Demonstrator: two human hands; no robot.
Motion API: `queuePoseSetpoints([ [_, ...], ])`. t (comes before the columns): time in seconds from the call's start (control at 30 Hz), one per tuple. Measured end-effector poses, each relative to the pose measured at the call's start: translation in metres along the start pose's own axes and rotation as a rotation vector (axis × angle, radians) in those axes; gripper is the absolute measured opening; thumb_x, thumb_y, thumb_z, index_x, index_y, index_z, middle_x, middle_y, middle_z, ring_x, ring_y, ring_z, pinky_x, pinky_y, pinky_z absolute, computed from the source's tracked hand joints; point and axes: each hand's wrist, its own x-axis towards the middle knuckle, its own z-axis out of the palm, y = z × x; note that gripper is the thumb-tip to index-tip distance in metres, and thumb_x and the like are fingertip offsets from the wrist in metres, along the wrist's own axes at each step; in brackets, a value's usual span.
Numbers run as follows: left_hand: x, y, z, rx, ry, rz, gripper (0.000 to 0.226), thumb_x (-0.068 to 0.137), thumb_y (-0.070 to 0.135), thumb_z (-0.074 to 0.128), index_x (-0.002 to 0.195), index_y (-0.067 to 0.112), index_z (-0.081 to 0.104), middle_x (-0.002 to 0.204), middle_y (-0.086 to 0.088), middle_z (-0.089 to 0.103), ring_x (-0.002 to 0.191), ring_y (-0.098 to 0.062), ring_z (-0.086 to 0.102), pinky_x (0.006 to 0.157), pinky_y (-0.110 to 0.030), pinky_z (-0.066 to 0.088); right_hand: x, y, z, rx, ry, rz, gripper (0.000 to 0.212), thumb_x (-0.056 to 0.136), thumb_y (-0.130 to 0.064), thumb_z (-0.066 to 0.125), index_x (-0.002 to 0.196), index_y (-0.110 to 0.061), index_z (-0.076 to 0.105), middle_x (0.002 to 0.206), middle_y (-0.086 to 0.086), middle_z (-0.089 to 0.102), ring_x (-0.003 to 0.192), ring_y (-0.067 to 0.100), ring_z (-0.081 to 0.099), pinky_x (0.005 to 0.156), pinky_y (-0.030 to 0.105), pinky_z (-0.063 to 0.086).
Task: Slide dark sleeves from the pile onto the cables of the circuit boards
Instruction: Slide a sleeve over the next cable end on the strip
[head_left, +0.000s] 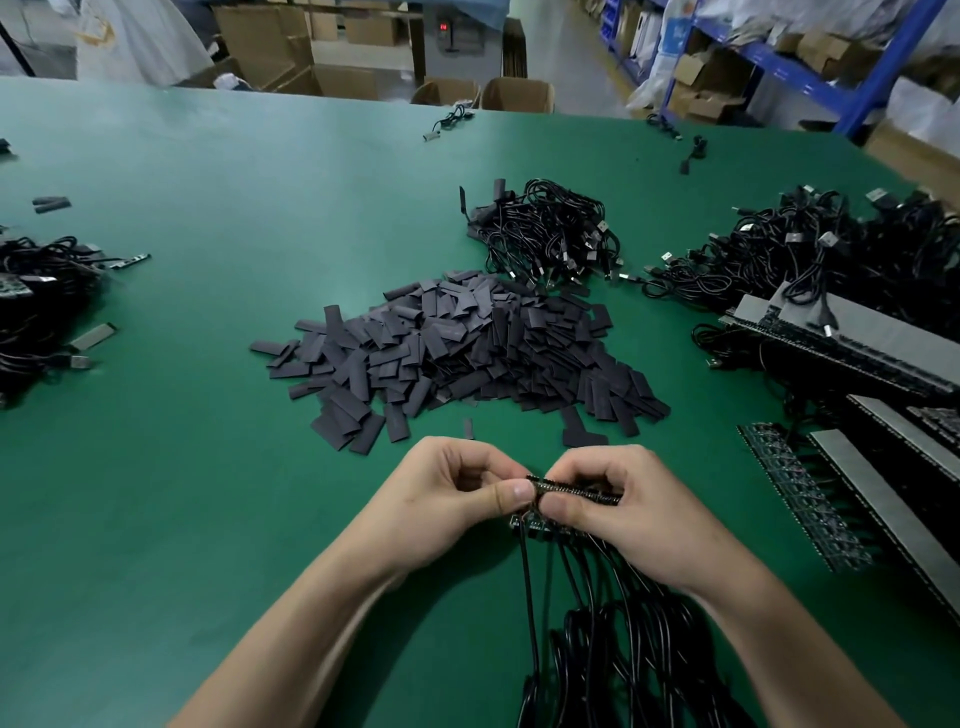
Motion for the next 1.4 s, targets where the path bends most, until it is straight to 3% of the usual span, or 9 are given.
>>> queuePoseSetpoints([
  [0.17, 0.001, 0.001, 0.0, -0.009, -0.003, -0.009, 0.011, 0.079, 0.025, 0.077, 0.081, 0.014, 0.078, 0.072, -0.001, 0.071, 0.063, -0.008, 0.057, 0.061, -0.016, 0.044, 0.002, 0.002, 0.001, 0.023, -0.003, -0.013, 0.023, 0.084, -0.051, 0.073, 0.088, -0.029, 0.077, 0.08, -0.005, 0.073, 0.077, 0.004, 0.063, 0.077, 0.034, 0.048],
  [0.33, 0.0, 0.0, 0.0, -0.091, -0.037, 0.001, 0.008, 0.082, 0.024, 0.075, 0.082, 0.018, 0.081, 0.078, -0.004, 0.073, 0.067, -0.008, 0.062, 0.066, -0.016, 0.049, 0.003, -0.001, 0.002, 0.122, -0.048, -0.042, 0.016, 0.086, -0.046, 0.075, 0.088, -0.03, 0.078, 0.082, -0.007, 0.074, 0.078, 0.002, 0.065, 0.076, 0.018, 0.048],
  [0.53, 0.0, -0.001, 0.002, -0.088, 0.091, 0.065, 0.012, 0.079, 0.031, 0.079, 0.084, 0.02, 0.081, 0.075, 0.004, 0.073, 0.067, -0.002, 0.061, 0.064, -0.011, 0.046, 0.003, 0.002, -0.007, -0.055, 0.057, 0.046, 0.03, 0.081, -0.059, 0.069, 0.093, -0.033, 0.076, 0.087, -0.006, 0.074, 0.078, 0.016, 0.066, 0.081, 0.044, 0.053],
  [0.67, -0.002, 0.002, 0.001, -0.076, 0.173, 0.154, 0.008, 0.079, 0.028, 0.078, 0.083, 0.021, 0.08, 0.08, -0.004, 0.073, 0.076, -0.008, 0.063, 0.074, -0.019, 0.049, -0.002, -0.003, -0.003, -0.251, 0.136, -0.082, 0.03, 0.082, -0.059, 0.064, 0.109, -0.048, 0.071, 0.117, -0.029, 0.061, 0.122, -0.002, 0.055, 0.099, 0.013, 0.039],
  [0.77, -0.002, 0.004, 0.003, -0.036, 0.24, 0.209, 0.005, 0.076, 0.027, 0.078, 0.08, 0.023, 0.08, 0.086, -0.007, 0.077, 0.082, -0.014, 0.067, 0.081, -0.028, 0.053, -0.001, -0.008, 0.004, -0.194, 0.098, -0.169, 0.023, 0.089, -0.055, 0.062, 0.107, -0.044, 0.071, 0.12, -0.028, 0.063, 0.128, 0.001, 0.054, 0.104, 0.011, 0.036],
  [0.93, -0.005, 0.009, 0.002, -0.075, 0.162, 0.238, 0.005, 0.083, 0.016, 0.079, 0.088, 0.015, 0.08, 0.082, -0.007, 0.078, 0.075, -0.014, 0.071, 0.076, -0.024, 0.056, 0.0, -0.015, 0.014, -0.074, 0.122, -0.108, 0.031, 0.083, -0.056, 0.069, 0.092, -0.028, 0.078, 0.109, -0.01, 0.071, 0.117, 0.008, 0.063, 0.106, 0.033, 0.047],
  [1.0, -0.005, 0.009, -0.008, 0.026, 0.271, 0.27, 0.007, 0.092, 0.017, 0.074, 0.096, 0.019, 0.079, 0.081, -0.002, 0.077, 0.072, -0.012, 0.07, 0.072, -0.022, 0.054, -0.002, -0.022, 0.01, 0.041, 0.084, -0.075, 0.03, 0.085, -0.055, 0.069, 0.088, -0.027, 0.079, 0.103, -0.003, 0.074, 0.106, 0.013, 0.069, 0.102, 0.039, 0.051],
  [1.17, 0.002, -0.007, -0.04, 0.646, 0.829, 0.213, 0.02, 0.09, 0.024, 0.077, 0.109, 0.026, 0.069, 0.09, 0.009, 0.068, 0.079, -0.015, 0.061, 0.076, -0.037, 0.054, -0.014, -0.045, -0.012, 0.613, 0.056, -0.088, 0.032, 0.075, -0.058, 0.082, 0.081, -0.027, 0.076, 0.067, 0.003, 0.07, 0.068, 0.018, 0.072, 0.073, 0.021, 0.057],
  [1.4, 0.004, -0.017, -0.047, 0.958, 0.849, 0.056, 0.047, 0.084, 0.041, 0.079, 0.122, 0.023, 0.059, 0.104, 0.003, 0.064, 0.103, -0.024, 0.058, 0.082, -0.039, 0.05, -0.026, -0.069, -0.057, 0.671, 0.191, -0.145, 0.035, 0.082, -0.053, 0.078, 0.082, -0.019, 0.069, 0.05, -0.011, 0.041, 0.036, 0.001, 0.034, 0.041, 0.014, 0.035],
])
